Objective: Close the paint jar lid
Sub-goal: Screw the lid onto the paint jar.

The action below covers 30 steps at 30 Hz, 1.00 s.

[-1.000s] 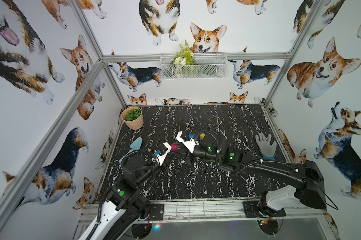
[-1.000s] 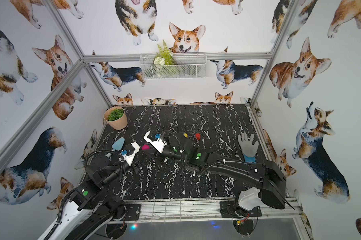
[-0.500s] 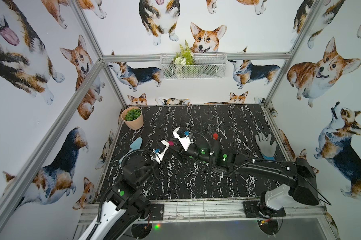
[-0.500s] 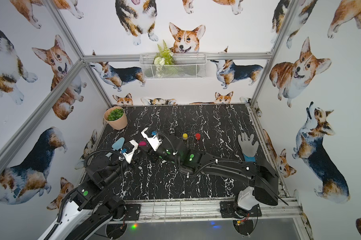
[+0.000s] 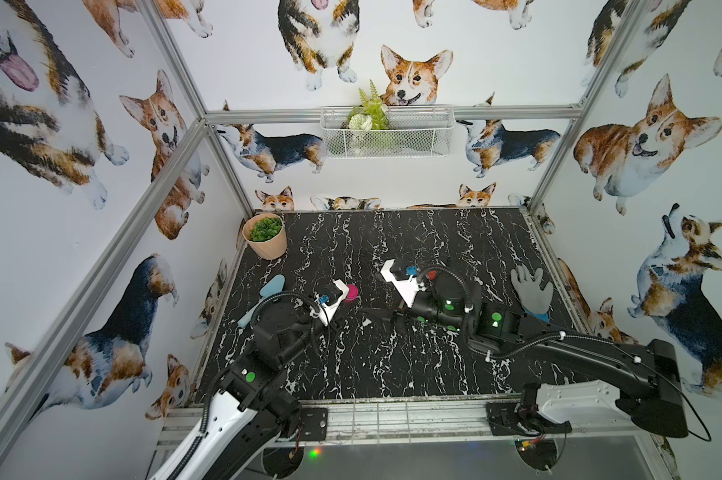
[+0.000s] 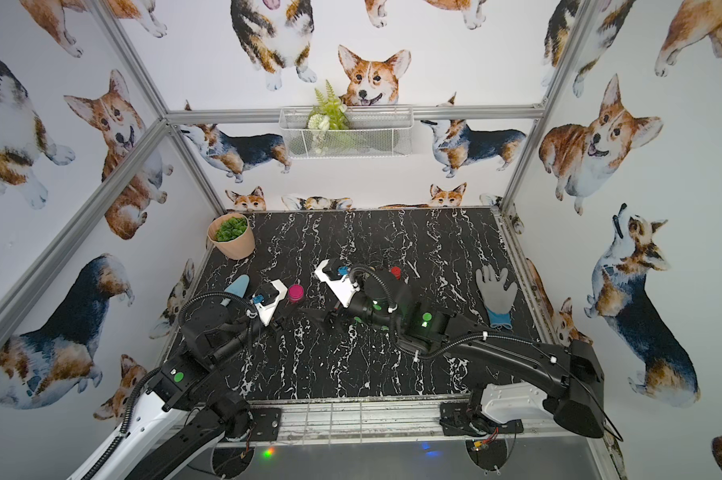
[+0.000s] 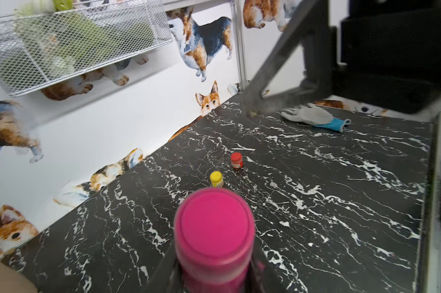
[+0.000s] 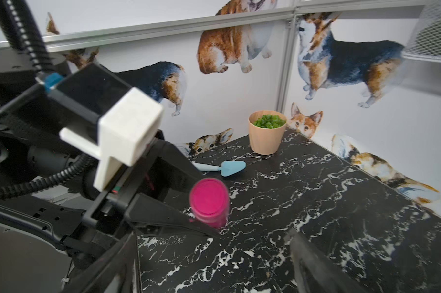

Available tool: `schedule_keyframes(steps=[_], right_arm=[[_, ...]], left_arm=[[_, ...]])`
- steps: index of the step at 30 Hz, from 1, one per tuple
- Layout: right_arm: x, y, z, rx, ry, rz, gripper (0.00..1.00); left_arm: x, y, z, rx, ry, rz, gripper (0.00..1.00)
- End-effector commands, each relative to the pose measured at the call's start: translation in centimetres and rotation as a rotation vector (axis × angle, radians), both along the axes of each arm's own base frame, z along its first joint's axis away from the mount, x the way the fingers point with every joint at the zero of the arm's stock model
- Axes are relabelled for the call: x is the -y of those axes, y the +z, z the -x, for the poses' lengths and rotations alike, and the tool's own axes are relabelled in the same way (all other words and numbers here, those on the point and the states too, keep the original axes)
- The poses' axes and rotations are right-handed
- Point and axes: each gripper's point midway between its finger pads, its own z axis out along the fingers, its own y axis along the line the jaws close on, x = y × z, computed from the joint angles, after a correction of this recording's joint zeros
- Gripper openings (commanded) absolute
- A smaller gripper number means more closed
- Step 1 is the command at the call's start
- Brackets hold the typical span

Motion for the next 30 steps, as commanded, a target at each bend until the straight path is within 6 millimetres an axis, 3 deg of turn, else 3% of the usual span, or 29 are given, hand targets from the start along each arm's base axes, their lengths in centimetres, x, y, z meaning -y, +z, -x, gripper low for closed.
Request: schedule_keyframes(steps=[1, 7, 17, 21, 24, 28, 30], right_arm=[[1.2, -0.1, 2.3, 0.032, 0.193, 0.043, 0.95], [0.7, 0.2, 5.3, 0.117, 0.425, 0.081, 0.93], [-1.6, -0.4, 5.0, 0.106, 0.484, 0.076, 0.85], [-1.8, -0.1, 4.8, 0.122, 0.478, 0.058, 0.77], [-2.0, -0.1, 4.9, 0.113, 0.488, 0.064, 0.58], [-2.0, 0.2, 5.1, 0.112, 0.496, 0.048, 0.56], [-1.9, 0.2, 5.0, 0.114, 0.49, 0.049, 0.51]], left_arm=[[2.8, 1.6, 3.2, 0.031, -0.252, 0.074, 0.23], [4.4, 1.7, 5.7, -0.011, -0.43, 0.123, 0.22], [4.6, 1.8, 6.0, -0.021, -0.457, 0.125, 0.22], [4.5, 1.7, 6.0, -0.019, -0.451, 0.122, 0.22], [4.5, 1.8, 6.0, -0.016, -0.45, 0.122, 0.22], [4.5, 1.8, 5.9, -0.014, -0.446, 0.12, 0.22], [4.4, 1.8, 5.9, -0.013, -0.444, 0.12, 0.22]])
